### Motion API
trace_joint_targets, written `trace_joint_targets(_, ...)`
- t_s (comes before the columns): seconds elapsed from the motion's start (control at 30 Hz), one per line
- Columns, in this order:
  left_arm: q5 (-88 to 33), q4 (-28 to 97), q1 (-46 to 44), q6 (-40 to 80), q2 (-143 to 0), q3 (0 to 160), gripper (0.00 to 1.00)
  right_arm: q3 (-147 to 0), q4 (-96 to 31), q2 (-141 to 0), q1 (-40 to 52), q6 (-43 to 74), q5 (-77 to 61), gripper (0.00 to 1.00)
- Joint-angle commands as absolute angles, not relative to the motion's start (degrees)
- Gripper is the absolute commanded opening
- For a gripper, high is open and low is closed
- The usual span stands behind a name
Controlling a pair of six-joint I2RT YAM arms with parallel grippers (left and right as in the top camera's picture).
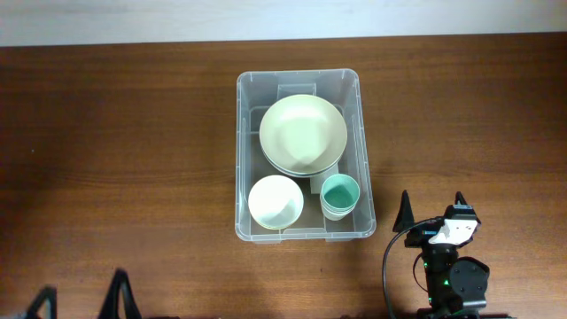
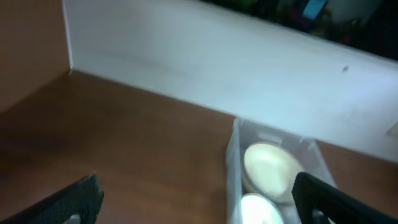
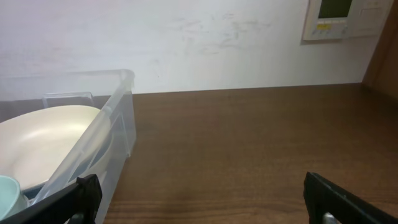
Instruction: Pack container
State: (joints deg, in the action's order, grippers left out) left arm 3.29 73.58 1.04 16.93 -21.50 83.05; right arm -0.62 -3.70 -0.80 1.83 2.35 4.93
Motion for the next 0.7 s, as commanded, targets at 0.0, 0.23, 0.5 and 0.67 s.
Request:
trace_joint_targets(0.0,4.4,75.8,1.0,16.9,-18.5,78.0,1.00,-0.3,-4.1,-0.2,2.2,1.9,5.7,0.99)
trace_joint_targets(0.23,4.3,59.1,1.0,17.1,-13.7,56.5,0.99,-0.3,-4.1,-0.2,2.2,1.9,5.7,0.99)
trace_joint_targets(0.5,2.7,12.2,1.0,17.1,-7.2,19.5,0.99,-0.3,-4.1,-0.2,2.2,1.9,5.7,0.99)
trace_joint_targets(0.67,2.3,3.6,1.0,17.1,-3.0,10.8,1.00,-0.3,-4.1,-0.2,2.2,1.9,5.7,0.99)
